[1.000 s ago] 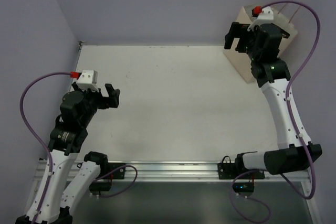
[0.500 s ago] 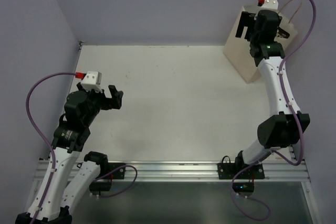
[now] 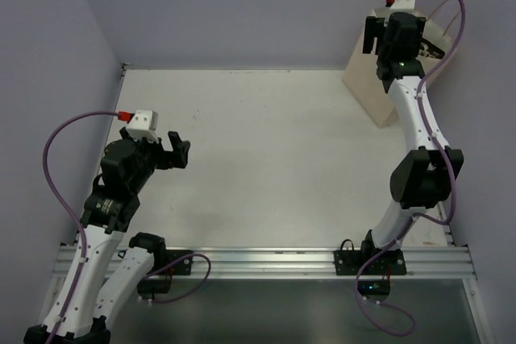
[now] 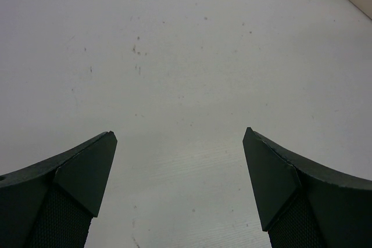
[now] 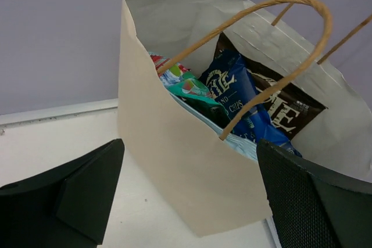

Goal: Take the snacks out of the paper bag

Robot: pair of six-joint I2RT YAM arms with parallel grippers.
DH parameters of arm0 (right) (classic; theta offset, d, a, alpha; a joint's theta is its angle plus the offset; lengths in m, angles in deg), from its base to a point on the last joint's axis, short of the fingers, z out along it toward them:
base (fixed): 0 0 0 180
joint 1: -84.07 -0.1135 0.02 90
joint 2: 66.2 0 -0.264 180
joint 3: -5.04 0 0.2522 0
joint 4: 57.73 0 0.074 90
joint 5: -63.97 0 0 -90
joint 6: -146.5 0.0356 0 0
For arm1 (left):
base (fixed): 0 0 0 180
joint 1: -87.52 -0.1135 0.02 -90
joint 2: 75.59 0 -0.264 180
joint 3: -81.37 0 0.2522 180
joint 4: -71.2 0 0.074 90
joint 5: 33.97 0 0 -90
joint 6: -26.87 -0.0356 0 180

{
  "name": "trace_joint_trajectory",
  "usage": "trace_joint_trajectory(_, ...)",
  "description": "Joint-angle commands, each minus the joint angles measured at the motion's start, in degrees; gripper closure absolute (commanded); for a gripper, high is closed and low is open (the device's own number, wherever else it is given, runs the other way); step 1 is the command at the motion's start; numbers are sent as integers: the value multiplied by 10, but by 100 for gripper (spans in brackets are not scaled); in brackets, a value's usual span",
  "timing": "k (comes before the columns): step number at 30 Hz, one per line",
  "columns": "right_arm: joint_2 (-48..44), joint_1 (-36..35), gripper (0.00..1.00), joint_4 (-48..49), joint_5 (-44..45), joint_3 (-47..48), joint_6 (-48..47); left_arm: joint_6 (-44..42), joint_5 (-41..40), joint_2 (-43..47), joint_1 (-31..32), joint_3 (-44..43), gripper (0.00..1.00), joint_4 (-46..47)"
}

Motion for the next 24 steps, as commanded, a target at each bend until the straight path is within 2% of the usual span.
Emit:
trace_joint_trajectory(1, 24, 3, 1, 40, -32, 33, -37, -10, 7, -2, 2, 2, 0, 28)
trace_joint_trajectory(10, 73, 3, 2, 43, -86, 55, -72, -8, 10, -1, 2, 4, 0, 27)
trace_joint_trajectory(14, 62, 3, 25, 41, -104, 40, -81, -8, 10, -1, 2, 5, 0, 30)
trace_joint_trajectory(15, 57, 3, 40, 43, -106, 34, -81, -8, 10, -1, 2, 5, 0, 30)
trace_joint_trajectory(17, 47, 3, 53, 55, -120, 13, -83, -8, 11, -2, 2, 4, 0, 32)
trace_joint_trajectory(18, 36, 3, 67, 63, -121, 8, -84, -7, 12, -2, 2, 5, 0, 32)
trace_joint_trajectory(21, 23, 3, 85, 66, -127, -2, -92, -6, 12, -1, 2, 6, 0, 32)
trace_joint_trajectory(22, 19, 3, 95, 65, -129, -3, -94, -7, 12, -1, 2, 7, 0, 32)
trace_joint_trajectory(24, 5, 3, 100, 60, -136, -7, -93, -8, 10, -1, 2, 6, 0, 32)
